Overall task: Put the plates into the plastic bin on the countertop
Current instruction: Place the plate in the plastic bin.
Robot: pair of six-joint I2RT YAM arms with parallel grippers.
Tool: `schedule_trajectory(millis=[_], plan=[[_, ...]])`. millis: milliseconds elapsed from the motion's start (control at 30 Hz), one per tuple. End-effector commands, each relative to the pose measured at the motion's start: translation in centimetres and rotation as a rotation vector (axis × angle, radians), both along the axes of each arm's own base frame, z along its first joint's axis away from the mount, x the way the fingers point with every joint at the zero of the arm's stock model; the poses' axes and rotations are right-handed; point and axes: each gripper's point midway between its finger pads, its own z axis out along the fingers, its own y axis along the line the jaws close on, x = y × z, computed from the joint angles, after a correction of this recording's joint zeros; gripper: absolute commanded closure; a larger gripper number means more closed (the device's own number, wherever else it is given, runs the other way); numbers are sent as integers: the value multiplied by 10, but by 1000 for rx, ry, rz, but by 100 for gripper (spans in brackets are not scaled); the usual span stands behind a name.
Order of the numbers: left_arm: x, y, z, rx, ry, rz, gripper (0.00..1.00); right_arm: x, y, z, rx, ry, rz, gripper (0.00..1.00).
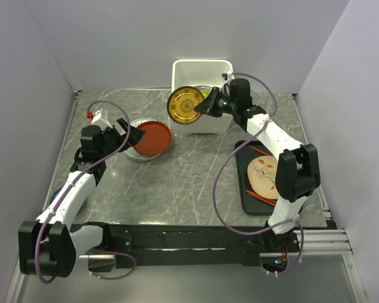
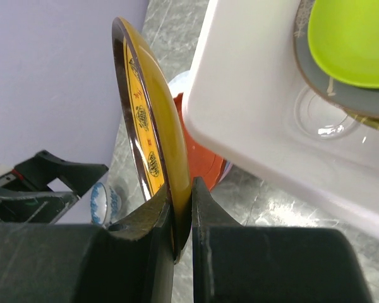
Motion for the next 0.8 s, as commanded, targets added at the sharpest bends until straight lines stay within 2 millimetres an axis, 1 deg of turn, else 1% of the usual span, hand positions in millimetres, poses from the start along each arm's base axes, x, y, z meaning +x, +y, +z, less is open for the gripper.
schedule_trajectory(millis=[0, 67, 167, 333, 367, 500, 533, 567, 700, 733, 767], plan=[[5, -5, 7, 11, -54, -36, 1, 18, 2, 49, 77, -123, 4, 100], [6, -7, 8, 2, -59, -45, 1, 22, -1, 49, 79, -120, -9, 100], [8, -10, 7, -3, -56, -59, 1, 29, -8, 54, 81, -130, -29, 100], [9, -14, 1, -13, -44, -75, 1, 46, -14, 57, 75, -144, -62, 100], [9, -15, 1, -17, -46, -80, 1, 50, -16, 54, 69, -128, -67, 100], [7, -14, 0, -15, -46, -76, 1, 63, -19, 56, 75, -131, -81, 100], [6, -14, -1, -13, -42, -75, 1, 67, -19, 51, 74, -118, -86, 100], [5, -14, 0, -12, -46, -75, 1, 70, -19, 56, 78, -130, -87, 100], [2, -12, 2, -4, -50, -65, 1, 79, -22, 55, 79, -125, -104, 100], [1, -11, 1, -2, -44, -62, 1, 81, -23, 51, 75, -117, -108, 100], [0, -10, 3, 0, -49, -58, 1, 83, -24, 51, 73, -117, -114, 100]])
